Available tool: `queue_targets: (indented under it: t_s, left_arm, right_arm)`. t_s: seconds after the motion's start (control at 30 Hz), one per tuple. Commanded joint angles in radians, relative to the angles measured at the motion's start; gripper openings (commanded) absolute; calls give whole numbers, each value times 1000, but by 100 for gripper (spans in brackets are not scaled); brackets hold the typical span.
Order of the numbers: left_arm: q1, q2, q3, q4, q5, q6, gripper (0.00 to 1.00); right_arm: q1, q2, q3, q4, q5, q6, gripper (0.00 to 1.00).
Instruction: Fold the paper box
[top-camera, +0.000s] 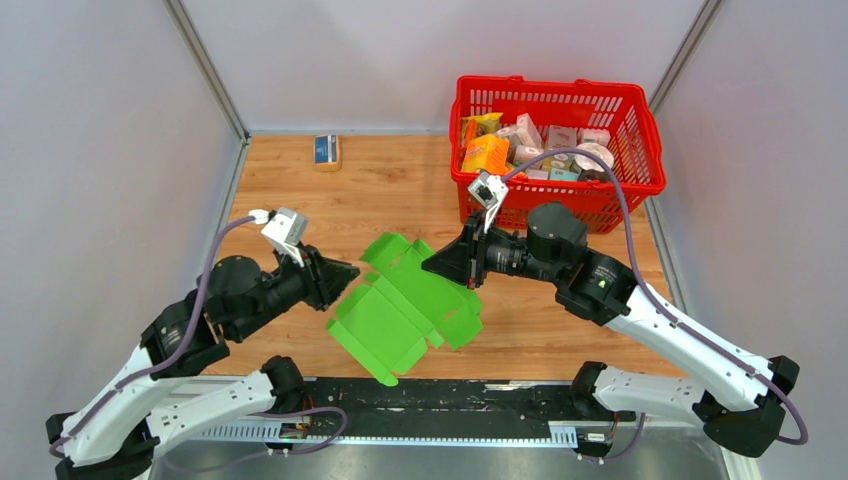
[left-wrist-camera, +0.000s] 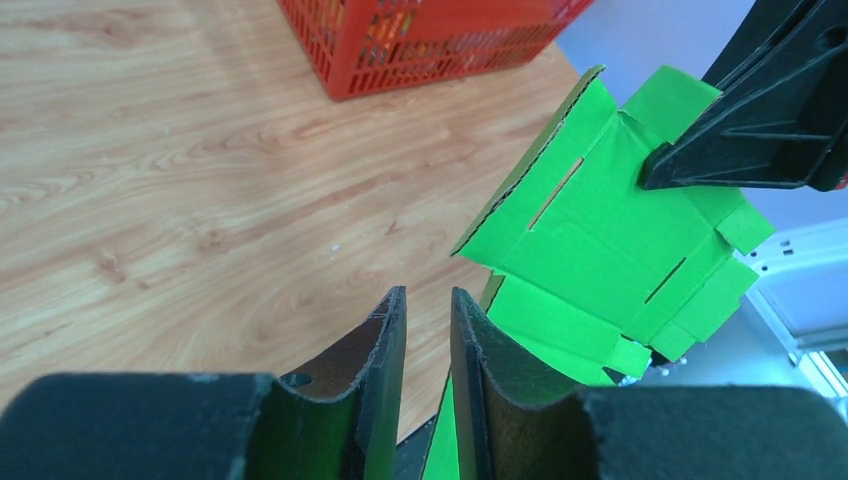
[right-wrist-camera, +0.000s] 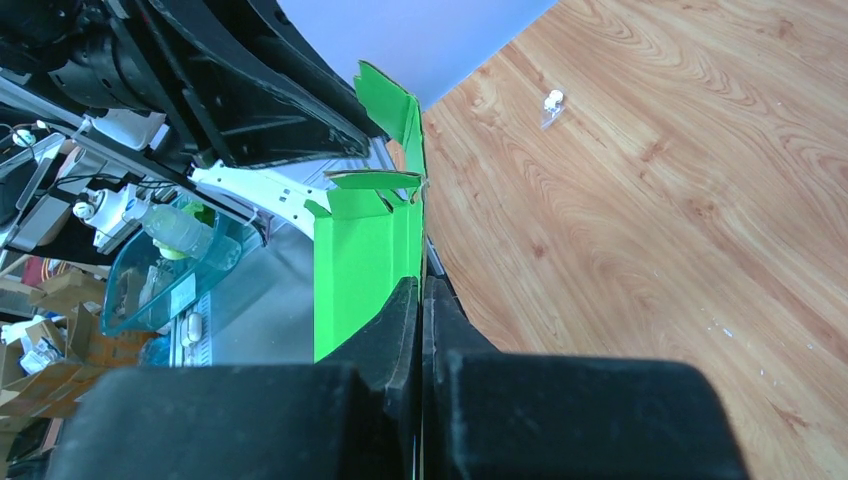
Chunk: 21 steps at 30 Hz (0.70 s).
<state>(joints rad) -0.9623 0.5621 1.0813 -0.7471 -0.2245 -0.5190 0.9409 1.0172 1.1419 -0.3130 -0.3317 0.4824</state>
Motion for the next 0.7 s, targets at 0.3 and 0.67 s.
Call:
queue_targets:
  t_s: [0.3,0.67]
  left_arm:
    - [-38,118,-104,193,220,-73,22]
    - [-38,58,-77,-55,-71,27,49]
  right_arm:
    - [-4,9,-19,62,8,-14,0]
    - [-8,243,48,-222,81,-356,0]
